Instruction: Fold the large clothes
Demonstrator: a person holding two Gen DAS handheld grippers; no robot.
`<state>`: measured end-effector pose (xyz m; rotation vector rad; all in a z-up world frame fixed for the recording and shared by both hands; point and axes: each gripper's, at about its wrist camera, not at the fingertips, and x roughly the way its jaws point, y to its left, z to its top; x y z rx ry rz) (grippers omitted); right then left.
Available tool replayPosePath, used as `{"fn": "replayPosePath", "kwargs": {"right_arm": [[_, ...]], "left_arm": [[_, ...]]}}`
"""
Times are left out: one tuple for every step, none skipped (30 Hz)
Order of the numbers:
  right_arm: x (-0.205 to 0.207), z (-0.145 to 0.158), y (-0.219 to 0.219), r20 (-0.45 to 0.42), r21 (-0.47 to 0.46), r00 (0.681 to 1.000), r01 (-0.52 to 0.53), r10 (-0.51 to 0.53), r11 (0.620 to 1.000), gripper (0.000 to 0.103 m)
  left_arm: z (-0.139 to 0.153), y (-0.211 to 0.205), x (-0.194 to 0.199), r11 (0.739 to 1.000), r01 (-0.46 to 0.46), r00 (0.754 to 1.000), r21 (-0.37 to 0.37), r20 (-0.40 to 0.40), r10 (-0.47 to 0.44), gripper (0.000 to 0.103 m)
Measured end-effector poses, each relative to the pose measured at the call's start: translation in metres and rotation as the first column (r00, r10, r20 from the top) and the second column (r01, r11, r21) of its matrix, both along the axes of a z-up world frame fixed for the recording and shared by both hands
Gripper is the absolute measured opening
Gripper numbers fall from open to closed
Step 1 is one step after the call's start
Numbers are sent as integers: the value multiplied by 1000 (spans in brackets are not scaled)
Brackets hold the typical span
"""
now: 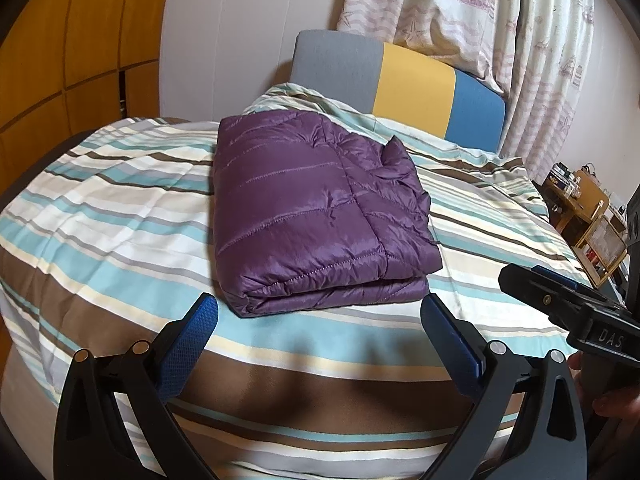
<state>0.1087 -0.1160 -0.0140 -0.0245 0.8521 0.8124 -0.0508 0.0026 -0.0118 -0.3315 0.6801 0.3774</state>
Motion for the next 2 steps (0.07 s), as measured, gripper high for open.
{"fn": "replayPosePath", "kwargs": {"right_arm": [[1, -1, 0, -4, -1, 1000, 2, -2, 1000, 101], [2, -2, 0, -8, -1, 1000, 5, -5, 1000, 101]], "left_arm": [[-2, 1, 1, 1000, 1, 1000, -5, -4, -1, 100], [-3, 1, 2, 1000, 3, 1000, -7, -7, -3, 100]]}}
